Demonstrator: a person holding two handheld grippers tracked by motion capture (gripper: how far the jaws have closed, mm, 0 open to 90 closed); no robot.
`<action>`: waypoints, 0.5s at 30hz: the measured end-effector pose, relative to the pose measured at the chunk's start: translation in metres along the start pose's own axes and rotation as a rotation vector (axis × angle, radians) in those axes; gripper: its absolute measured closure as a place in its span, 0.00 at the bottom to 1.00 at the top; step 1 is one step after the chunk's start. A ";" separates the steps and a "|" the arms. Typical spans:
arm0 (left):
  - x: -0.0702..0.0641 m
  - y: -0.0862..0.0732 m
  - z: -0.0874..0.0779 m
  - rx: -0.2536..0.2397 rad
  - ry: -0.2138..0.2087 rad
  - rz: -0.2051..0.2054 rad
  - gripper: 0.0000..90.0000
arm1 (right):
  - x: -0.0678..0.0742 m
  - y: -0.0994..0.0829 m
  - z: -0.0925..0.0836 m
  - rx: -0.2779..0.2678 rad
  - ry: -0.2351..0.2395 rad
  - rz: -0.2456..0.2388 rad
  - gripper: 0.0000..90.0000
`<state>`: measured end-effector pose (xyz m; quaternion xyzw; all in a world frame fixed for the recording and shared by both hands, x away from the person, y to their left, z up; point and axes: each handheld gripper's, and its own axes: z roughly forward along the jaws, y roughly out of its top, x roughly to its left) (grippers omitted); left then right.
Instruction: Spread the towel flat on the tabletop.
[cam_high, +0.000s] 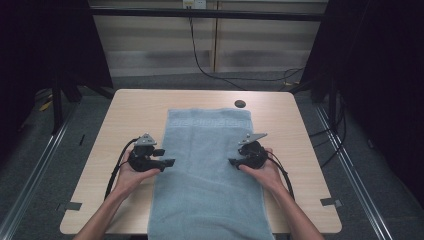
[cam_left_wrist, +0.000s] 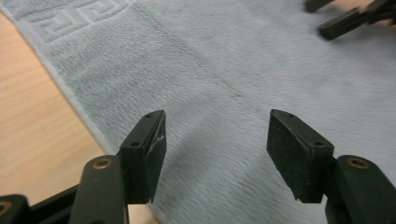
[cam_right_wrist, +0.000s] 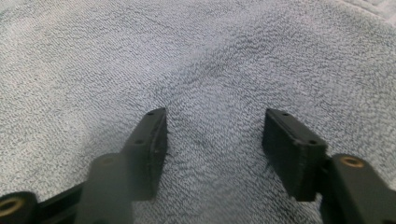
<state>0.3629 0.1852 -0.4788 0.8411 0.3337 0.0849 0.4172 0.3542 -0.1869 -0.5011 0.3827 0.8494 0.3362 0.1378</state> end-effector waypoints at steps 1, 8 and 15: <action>0.003 0.000 0.004 -0.002 0.000 -0.011 0.43 | 0.001 0.000 0.000 -0.006 -0.001 -0.009 0.65; 0.008 -0.003 0.032 0.063 0.042 0.043 0.62 | 0.006 -0.001 -0.002 -0.010 0.024 -0.021 0.88; -0.009 -0.016 0.016 0.093 -0.016 0.098 0.87 | 0.016 -0.015 -0.013 -0.027 0.063 -0.007 0.87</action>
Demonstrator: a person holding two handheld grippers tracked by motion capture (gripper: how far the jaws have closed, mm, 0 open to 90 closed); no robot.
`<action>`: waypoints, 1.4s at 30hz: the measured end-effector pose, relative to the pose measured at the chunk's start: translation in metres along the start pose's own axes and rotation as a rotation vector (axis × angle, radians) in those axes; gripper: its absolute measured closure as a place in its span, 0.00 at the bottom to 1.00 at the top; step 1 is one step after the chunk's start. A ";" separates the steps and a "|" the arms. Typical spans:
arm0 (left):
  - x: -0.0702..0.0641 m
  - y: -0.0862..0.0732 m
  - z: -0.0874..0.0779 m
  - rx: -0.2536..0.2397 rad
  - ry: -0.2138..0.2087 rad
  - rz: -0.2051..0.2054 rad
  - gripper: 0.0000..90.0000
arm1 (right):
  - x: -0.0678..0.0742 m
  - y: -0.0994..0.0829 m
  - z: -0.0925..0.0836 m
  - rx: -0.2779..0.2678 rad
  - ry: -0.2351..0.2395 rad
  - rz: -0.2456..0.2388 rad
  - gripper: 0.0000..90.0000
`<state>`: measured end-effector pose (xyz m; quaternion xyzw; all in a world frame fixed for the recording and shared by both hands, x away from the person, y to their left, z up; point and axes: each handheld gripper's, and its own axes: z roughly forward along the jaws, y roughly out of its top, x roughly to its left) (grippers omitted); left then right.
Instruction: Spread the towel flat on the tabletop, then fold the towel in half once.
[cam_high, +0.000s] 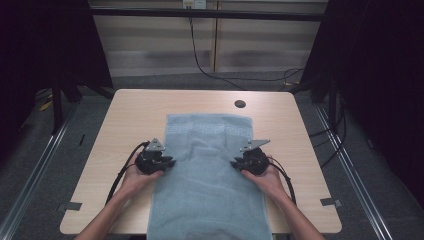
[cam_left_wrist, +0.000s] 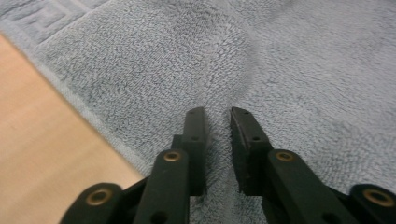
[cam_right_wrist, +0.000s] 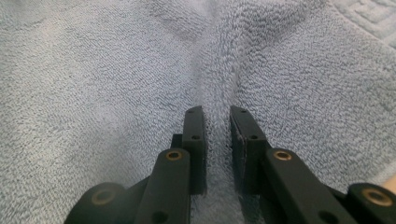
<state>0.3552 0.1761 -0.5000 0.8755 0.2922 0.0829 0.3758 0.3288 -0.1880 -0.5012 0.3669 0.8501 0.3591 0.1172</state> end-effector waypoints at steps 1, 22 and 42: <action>-0.003 -0.003 -0.003 -0.002 -0.011 -0.005 0.88 | 0.003 -0.002 -0.002 0.006 0.000 0.001 0.87; -0.061 -0.052 -0.047 -0.002 -0.143 -0.043 0.89 | 0.054 -0.048 -0.046 0.008 0.094 -0.033 0.82; -0.061 -0.038 -0.032 -0.022 -0.103 -0.005 0.60 | -0.004 -0.020 -0.060 -0.083 0.006 0.082 0.58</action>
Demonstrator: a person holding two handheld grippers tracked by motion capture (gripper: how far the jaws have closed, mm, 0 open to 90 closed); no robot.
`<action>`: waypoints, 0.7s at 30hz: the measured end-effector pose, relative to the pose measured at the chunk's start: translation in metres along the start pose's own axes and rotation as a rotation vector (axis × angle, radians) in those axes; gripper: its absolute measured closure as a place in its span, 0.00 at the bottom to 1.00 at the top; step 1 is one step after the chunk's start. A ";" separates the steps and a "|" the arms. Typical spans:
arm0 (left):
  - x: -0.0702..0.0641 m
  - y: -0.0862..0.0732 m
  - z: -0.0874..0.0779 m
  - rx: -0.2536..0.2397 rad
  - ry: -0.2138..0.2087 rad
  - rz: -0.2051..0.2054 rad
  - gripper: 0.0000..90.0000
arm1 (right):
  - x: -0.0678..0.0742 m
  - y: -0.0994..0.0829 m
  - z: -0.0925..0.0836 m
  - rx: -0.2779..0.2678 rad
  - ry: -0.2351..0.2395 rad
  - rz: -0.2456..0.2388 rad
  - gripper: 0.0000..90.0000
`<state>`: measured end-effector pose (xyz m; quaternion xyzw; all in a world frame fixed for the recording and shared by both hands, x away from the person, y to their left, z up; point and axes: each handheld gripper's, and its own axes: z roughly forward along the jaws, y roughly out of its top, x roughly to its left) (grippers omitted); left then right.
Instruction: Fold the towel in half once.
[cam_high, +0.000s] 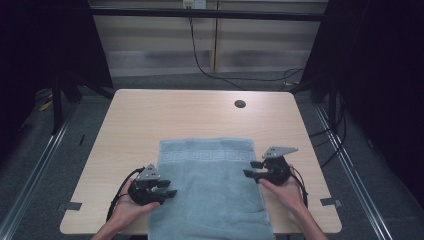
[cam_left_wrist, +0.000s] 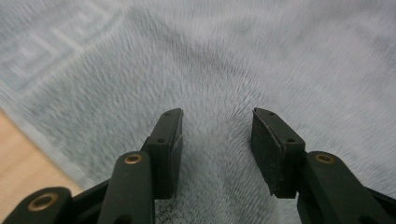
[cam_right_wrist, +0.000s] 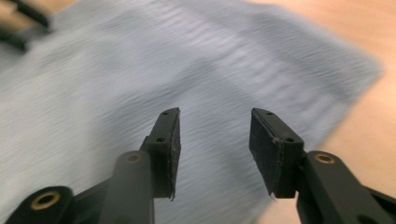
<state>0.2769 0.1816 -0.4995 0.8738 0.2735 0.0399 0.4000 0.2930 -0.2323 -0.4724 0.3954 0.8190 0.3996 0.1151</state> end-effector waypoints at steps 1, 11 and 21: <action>0.000 0.000 0.000 -0.002 -0.005 0.000 0.59 | -0.008 0.005 0.005 0.004 -0.020 -0.001 0.58; 0.002 -0.004 -0.001 -0.013 -0.027 0.018 0.56 | -0.050 0.041 0.066 0.043 -0.099 0.021 0.46; -0.002 -0.002 -0.003 0.016 -0.019 0.015 0.50 | -0.044 0.030 0.076 0.055 -0.170 0.009 0.68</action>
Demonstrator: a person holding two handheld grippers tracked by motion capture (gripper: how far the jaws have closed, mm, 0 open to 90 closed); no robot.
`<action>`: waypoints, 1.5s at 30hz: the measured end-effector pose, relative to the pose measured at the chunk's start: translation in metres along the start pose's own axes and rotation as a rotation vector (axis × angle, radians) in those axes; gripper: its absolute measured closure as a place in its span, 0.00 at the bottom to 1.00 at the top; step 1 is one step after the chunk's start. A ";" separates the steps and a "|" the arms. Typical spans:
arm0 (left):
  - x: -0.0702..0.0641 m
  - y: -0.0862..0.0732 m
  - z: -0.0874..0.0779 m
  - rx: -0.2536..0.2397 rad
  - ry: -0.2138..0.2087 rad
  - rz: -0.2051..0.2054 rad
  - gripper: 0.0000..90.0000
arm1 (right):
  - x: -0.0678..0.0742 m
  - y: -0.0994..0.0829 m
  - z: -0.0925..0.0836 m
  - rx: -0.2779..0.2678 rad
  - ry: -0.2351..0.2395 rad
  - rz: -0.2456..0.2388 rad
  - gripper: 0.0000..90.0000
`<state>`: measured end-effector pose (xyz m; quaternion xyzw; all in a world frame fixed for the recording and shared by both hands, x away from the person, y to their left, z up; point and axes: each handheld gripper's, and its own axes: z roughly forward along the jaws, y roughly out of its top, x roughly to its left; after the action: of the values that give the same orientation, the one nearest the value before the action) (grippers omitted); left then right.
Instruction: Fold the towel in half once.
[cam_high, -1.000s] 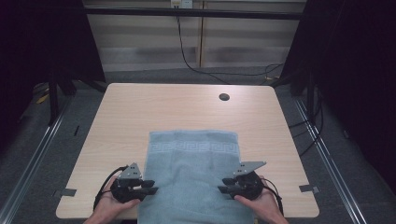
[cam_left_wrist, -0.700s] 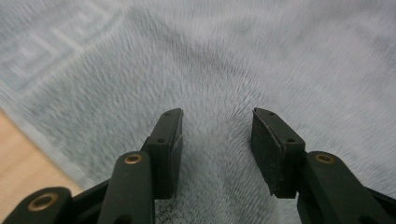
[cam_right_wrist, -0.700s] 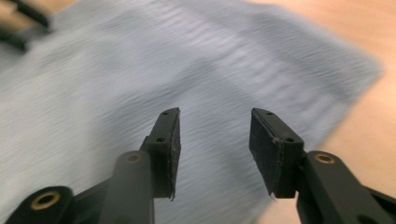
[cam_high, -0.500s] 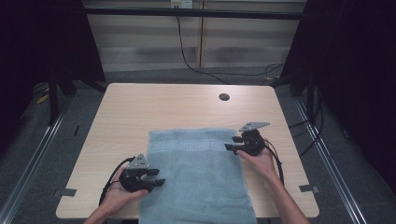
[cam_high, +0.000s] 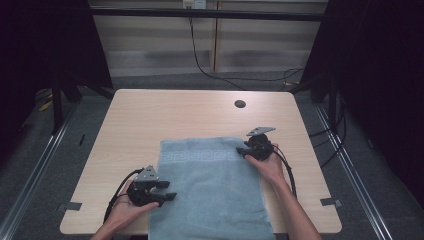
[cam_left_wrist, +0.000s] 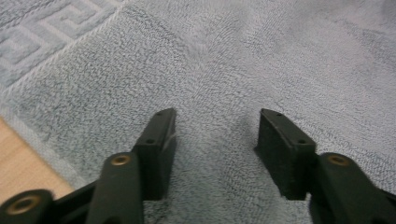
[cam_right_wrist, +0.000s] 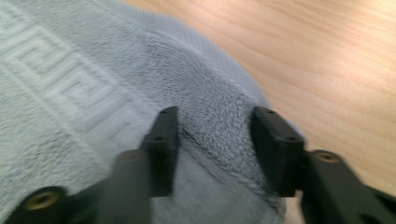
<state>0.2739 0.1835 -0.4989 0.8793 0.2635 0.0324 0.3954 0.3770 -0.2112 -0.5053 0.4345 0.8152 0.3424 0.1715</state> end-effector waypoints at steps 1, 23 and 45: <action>-0.001 0.001 0.000 0.009 0.009 -0.002 0.49 | 0.001 -0.002 -0.002 0.000 0.010 0.001 0.72; 0.099 0.054 0.032 -0.062 0.191 -0.186 0.42 | 0.005 -0.013 -0.014 -0.005 0.061 0.035 0.88; 0.092 0.047 0.038 -0.045 0.172 -0.078 0.87 | -0.002 -0.013 -0.017 0.012 0.057 0.036 0.84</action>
<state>0.3835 0.1774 -0.5055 0.8533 0.3297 0.0982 0.3919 0.3605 -0.2255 -0.5028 0.4400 0.8139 0.3530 0.1394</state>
